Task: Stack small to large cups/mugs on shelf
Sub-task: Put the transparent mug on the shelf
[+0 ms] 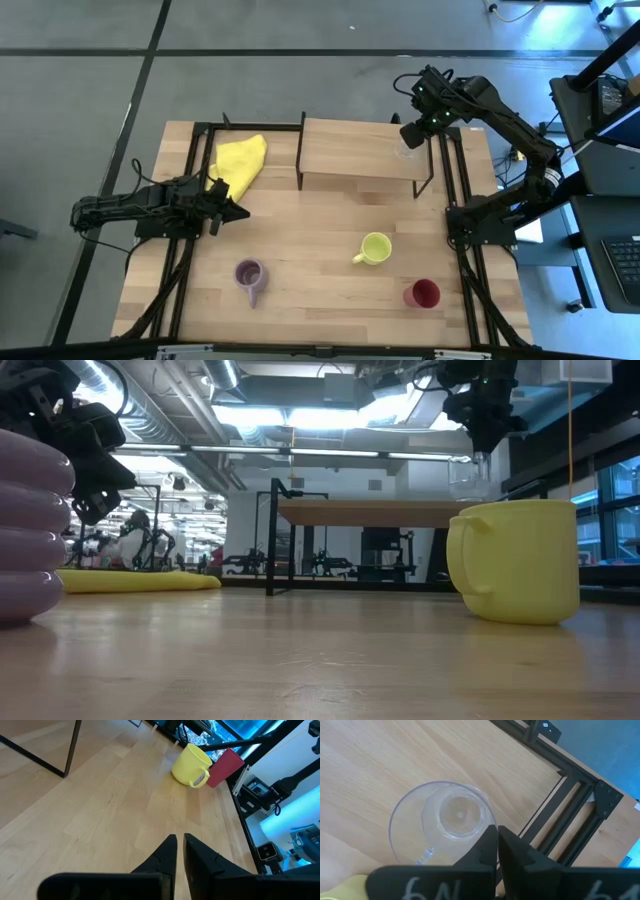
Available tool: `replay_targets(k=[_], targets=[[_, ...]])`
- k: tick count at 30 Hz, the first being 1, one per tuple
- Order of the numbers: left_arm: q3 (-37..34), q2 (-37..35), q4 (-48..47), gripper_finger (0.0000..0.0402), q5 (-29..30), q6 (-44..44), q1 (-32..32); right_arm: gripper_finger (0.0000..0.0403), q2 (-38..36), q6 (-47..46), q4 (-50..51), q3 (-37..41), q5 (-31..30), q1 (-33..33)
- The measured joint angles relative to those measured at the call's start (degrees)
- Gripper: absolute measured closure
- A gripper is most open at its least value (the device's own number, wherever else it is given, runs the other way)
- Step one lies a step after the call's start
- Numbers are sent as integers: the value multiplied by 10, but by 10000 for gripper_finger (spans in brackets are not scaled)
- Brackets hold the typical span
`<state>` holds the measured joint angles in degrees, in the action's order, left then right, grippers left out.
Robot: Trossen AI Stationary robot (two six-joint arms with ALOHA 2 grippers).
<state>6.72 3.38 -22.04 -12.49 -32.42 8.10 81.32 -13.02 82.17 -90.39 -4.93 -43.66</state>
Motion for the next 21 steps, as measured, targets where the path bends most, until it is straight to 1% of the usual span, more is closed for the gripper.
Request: replay_targets(k=[21], targets=[[0, 0, 0, 374, 0, 0, 0, 391, 0, -1, -7, 0, 0, 0]])
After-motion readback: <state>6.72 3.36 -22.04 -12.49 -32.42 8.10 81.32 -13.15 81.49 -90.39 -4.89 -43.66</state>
